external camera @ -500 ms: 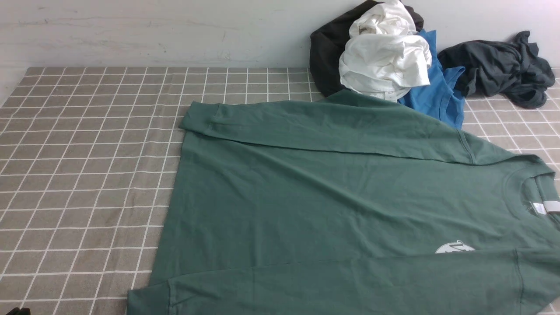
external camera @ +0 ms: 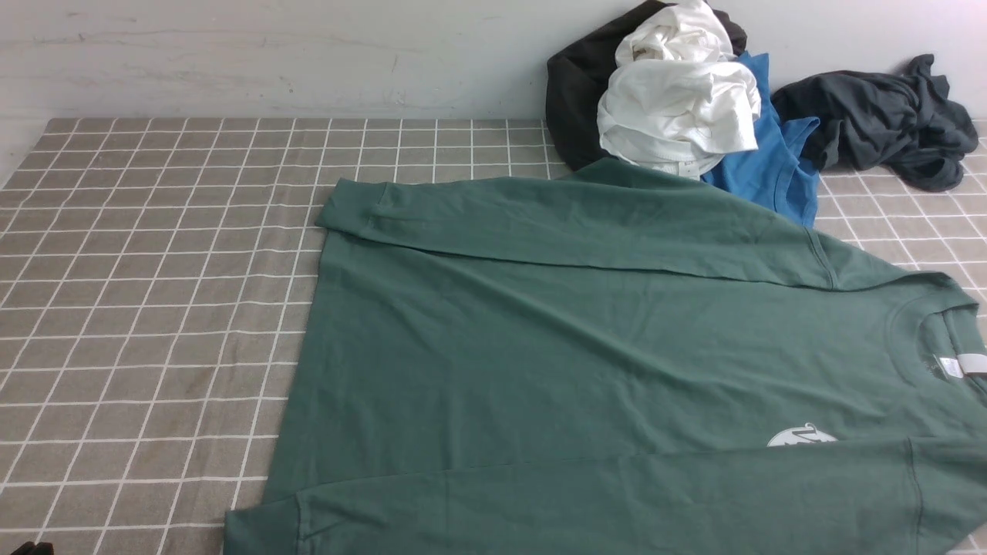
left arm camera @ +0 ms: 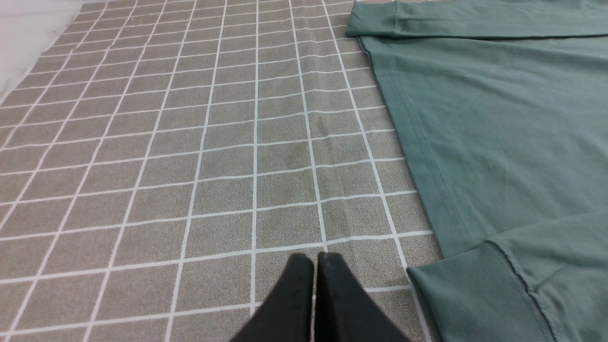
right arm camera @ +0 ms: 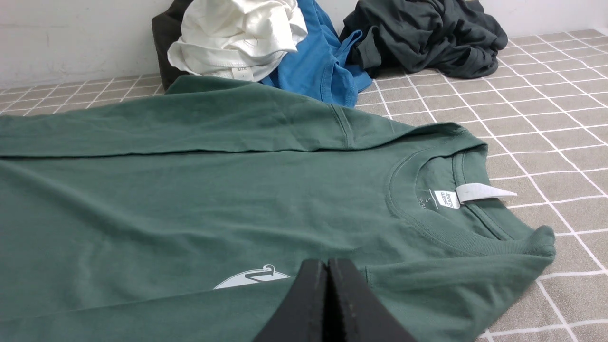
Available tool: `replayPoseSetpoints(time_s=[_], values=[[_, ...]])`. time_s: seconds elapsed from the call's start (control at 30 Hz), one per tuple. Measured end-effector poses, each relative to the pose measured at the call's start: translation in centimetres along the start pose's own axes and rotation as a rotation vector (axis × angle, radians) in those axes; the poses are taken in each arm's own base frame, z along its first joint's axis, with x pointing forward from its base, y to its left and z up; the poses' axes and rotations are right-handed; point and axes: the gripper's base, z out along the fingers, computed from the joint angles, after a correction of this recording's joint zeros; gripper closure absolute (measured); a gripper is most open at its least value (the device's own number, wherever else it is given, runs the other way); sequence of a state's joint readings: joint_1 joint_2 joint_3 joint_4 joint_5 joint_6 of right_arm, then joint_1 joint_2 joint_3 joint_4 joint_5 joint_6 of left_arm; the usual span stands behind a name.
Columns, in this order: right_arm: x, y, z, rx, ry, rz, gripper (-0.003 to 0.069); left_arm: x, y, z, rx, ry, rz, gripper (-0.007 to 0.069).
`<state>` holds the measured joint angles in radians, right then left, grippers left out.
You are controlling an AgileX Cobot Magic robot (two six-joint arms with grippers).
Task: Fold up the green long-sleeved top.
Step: Use the left arm to clamp the cuff closest to it
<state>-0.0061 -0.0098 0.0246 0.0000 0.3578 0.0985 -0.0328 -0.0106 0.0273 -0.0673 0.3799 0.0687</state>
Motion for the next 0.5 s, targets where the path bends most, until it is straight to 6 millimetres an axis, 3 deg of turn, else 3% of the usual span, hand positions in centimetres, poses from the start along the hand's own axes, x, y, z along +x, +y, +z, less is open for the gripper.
replayPoseSetpoints(time_s=[0.5], values=[[-0.14,0.01,0.00,-0.002,-0.015,0.007,0.0672,-0.46,0.11,0.00,-0.013,-0.053,0.029,0.0628]])
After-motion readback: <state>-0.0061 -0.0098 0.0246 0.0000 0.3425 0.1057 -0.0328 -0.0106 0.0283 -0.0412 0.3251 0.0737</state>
